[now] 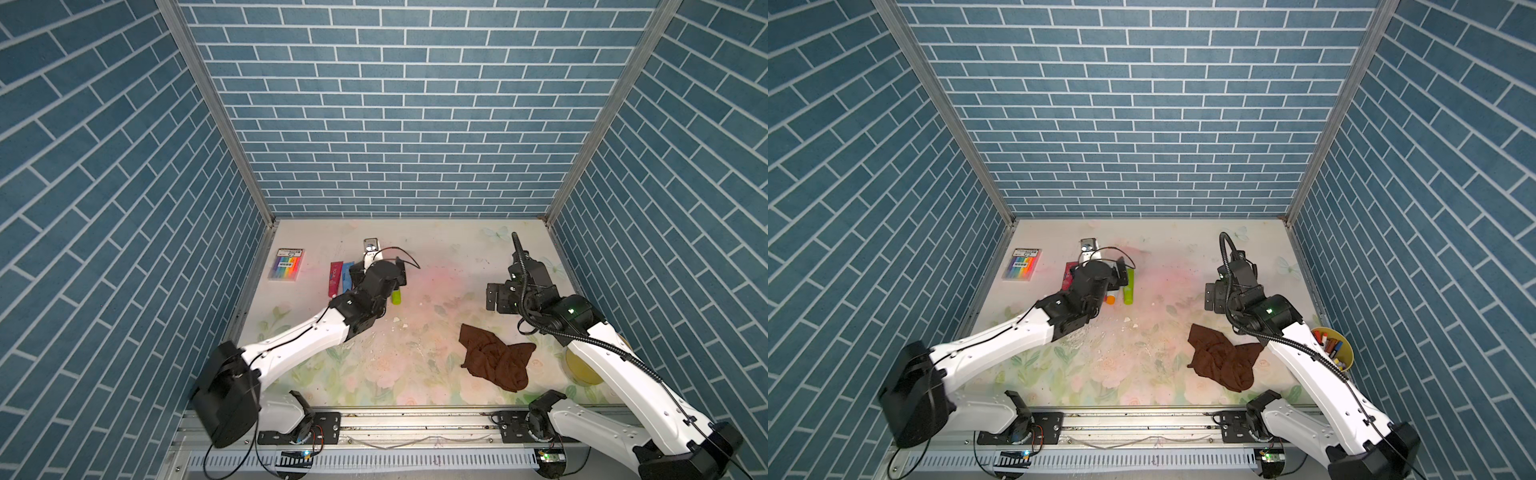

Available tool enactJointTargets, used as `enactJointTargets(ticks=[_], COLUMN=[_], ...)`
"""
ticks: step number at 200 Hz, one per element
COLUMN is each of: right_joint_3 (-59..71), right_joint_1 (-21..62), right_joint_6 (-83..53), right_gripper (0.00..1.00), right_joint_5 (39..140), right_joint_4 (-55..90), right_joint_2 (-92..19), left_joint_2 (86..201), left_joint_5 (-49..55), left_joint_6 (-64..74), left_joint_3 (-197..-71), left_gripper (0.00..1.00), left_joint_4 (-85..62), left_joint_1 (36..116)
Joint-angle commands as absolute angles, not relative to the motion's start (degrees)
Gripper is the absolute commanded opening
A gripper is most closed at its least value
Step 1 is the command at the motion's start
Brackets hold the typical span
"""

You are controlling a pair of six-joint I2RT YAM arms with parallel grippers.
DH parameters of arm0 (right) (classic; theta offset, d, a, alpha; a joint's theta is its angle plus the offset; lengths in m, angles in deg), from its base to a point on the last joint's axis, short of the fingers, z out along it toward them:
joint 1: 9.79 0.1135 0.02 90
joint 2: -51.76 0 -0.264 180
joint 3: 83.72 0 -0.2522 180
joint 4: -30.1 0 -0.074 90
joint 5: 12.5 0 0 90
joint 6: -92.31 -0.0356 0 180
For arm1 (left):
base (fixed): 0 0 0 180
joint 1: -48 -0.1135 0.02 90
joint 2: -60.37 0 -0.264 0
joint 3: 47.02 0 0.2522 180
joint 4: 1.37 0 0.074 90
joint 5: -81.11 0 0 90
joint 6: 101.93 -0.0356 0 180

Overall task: Wipe the surface of the toothpaste tube
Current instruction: Reset both arms

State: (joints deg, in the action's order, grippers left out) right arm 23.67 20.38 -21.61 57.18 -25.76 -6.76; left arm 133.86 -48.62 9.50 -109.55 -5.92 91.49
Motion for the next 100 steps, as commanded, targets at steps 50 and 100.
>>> enactJointTargets(ticks=[50, 100], right_joint_3=[35.42, 49.92], right_joint_1=[0.77, -2.72], right_joint_6=[-10.89, -3.13], right_gripper=[0.99, 0.99], right_joint_5=[61.90, 54.48], right_joint_4=[0.80, 22.84], right_joint_2=[-12.65, -14.26], left_joint_2=[117.76, 123.00], left_joint_5=[-44.55, -36.37], left_joint_6=[-10.51, -11.86], left_joint_3=[-72.82, -62.43], left_gripper=[1.00, 1.00], left_joint_4=[32.41, 50.92], left_joint_1=[67.81, 60.48])
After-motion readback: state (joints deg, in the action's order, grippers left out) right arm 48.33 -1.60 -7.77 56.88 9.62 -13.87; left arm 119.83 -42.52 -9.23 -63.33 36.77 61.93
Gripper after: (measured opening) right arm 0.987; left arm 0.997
